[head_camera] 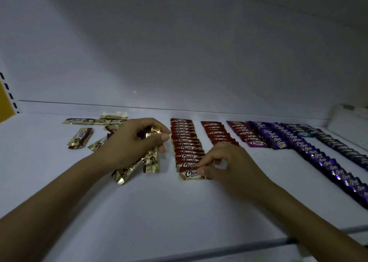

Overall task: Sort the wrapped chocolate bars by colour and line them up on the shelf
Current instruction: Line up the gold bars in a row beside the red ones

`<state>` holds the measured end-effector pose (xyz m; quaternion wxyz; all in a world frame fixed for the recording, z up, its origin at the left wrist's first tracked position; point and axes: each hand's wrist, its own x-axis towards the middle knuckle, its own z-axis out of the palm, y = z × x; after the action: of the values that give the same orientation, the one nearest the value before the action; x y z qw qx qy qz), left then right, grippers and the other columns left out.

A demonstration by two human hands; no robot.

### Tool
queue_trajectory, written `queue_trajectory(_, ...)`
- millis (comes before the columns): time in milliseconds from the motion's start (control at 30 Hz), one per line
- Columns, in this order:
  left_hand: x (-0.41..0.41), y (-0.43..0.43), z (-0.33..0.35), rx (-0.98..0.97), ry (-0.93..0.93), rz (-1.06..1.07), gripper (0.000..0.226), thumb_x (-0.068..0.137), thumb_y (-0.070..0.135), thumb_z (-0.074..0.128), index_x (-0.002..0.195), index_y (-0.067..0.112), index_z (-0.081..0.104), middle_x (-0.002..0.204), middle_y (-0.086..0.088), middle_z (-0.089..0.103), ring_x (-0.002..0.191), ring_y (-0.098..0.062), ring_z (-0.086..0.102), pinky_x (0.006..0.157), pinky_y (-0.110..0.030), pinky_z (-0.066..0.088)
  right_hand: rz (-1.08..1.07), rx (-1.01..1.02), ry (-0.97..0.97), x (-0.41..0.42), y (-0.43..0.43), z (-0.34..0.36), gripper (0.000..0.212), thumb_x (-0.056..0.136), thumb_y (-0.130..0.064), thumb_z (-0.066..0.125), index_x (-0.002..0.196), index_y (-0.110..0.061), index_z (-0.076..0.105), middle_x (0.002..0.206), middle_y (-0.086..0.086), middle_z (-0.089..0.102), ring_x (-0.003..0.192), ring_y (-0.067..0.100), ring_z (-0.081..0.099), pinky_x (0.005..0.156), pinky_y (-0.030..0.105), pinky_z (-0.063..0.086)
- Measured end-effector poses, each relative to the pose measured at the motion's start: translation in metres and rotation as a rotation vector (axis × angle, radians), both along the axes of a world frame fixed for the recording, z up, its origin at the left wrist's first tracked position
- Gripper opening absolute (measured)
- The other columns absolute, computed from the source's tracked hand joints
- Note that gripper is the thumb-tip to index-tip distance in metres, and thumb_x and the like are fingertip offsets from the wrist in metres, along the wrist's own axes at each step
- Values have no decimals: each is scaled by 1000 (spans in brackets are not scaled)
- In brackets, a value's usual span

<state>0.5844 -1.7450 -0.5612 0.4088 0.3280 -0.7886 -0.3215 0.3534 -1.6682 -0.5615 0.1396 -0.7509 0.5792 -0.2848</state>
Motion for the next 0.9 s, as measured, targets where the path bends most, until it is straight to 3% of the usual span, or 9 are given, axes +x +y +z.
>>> queue_trajectory(200,3,-1,0,-10,-14,61,25,79,46,57,94,29,67,71,9,72,53,-31,55,50,-23,44,-5,-24,56,3,-8,-3,6,76,-33,75,81,-31,73,82,-17,64,83,0,56,85,29,44)
queue_trajectory(233,1,-1,-1,-8,-6,60,21,82,44,57,94,29,67,71,9,72,51,-31,53,50,-25,43,-2,-33,51,3,-8,-4,6,75,-32,75,80,-31,71,82,-16,64,83,0,56,84,28,44)
queue_trajectory(333,-7,2,-2,-33,96,66,7,90,27,60,90,25,67,67,9,70,43,-1,50,47,-10,39,4,-89,-12,7,-8,-2,15,76,-26,76,75,-29,62,78,-13,63,79,2,56,73,21,45)
queue_trajectory(367,-11,4,-2,-46,135,81,7,90,26,60,89,24,66,66,8,70,44,0,52,46,-10,39,17,-101,-77,12,-8,-1,15,78,-24,75,75,-29,61,75,-12,63,76,3,57,67,18,46)
queue_trajectory(467,-21,10,-1,-70,207,119,14,87,37,57,89,26,66,69,7,69,55,-21,59,53,-30,48,95,-12,-286,34,-9,8,8,82,-27,69,83,-19,68,76,-2,68,70,9,63,63,18,51)
queue_trajectory(567,-21,11,2,-97,248,119,14,86,39,58,88,27,66,73,14,67,64,-4,60,60,-17,48,177,129,-456,53,-10,16,5,81,-20,71,82,-18,67,75,1,70,70,14,68,67,32,56)
queue_trajectory(667,-18,8,5,-127,256,135,14,87,38,58,89,26,66,71,17,64,60,1,55,57,-8,42,168,165,-576,57,-10,20,4,84,-12,69,81,-14,66,72,2,71,61,10,67,62,26,56)
queue_trajectory(800,-15,7,7,-85,297,106,23,87,39,54,88,19,66,63,11,65,50,1,55,49,-9,42,115,141,-608,47,-6,23,11,85,-10,67,77,-17,64,65,-1,69,55,8,63,54,17,50)
queue_trajectory(900,-14,8,7,-65,267,131,28,84,42,51,87,18,66,64,5,67,48,-4,55,45,-15,45,55,100,-539,38,-3,22,13,83,-9,69,75,-19,64,72,4,69,65,15,66,63,24,57)
